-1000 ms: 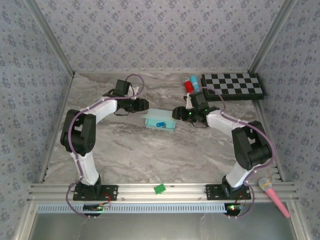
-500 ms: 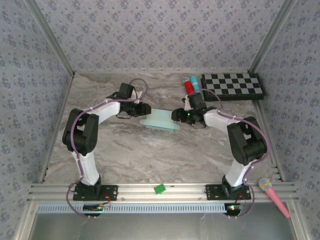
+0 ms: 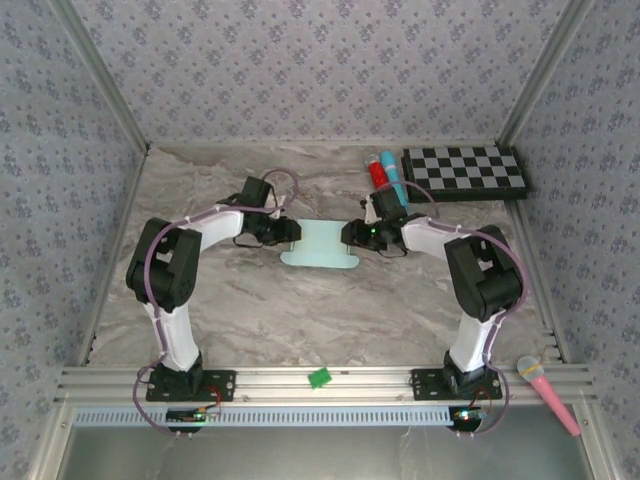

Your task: Fold the paper box

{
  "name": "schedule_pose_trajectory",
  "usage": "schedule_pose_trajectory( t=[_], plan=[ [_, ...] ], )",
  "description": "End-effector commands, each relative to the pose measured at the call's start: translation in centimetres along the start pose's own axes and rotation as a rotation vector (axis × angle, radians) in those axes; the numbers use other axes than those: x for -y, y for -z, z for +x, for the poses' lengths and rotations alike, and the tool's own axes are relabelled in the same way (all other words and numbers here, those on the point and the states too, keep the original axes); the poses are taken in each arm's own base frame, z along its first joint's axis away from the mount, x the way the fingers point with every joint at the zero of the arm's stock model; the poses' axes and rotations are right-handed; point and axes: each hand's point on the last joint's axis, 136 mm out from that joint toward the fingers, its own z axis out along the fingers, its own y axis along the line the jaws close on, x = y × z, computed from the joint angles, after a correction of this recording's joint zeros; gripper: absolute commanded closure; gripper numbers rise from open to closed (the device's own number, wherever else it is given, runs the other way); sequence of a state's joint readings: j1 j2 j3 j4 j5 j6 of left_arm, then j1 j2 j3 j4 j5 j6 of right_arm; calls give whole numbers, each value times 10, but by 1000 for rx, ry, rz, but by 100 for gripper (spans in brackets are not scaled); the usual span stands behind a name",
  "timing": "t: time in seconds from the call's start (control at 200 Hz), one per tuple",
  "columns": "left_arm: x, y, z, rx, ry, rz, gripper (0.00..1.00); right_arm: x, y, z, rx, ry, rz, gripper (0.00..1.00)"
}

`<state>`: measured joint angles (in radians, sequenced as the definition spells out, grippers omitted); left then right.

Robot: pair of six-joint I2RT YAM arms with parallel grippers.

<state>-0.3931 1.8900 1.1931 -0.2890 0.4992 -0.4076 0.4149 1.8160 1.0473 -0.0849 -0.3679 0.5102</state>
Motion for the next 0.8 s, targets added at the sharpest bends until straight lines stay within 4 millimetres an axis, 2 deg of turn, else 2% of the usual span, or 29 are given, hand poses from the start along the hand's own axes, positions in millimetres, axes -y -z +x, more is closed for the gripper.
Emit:
schedule_pose_trajectory(
  t=[0.0, 0.25, 0.33, 0.34, 0.36, 0.795],
  plan=[
    [1, 2, 11, -7, 9, -31, 68, 1, -11, 8, -62, 5, 8, 57],
    [-4, 5, 29, 3, 59, -90, 73, -1, -25, 11, -118, 48, 17, 65],
    [-7, 6, 36, 8, 77, -122, 73, 3, -32, 20, -158, 66, 37, 67],
    [-8, 7, 37, 9, 80, -128, 73, -2, -31, 12, -144, 78, 29, 67],
    [-10, 7, 39, 11, 86, -140, 73, -5, -31, 9, -142, 87, 30, 67],
    [-20, 22, 65, 100, 206, -192, 71, -23, -59, 19, -237, 214, 24, 70]
  ],
)
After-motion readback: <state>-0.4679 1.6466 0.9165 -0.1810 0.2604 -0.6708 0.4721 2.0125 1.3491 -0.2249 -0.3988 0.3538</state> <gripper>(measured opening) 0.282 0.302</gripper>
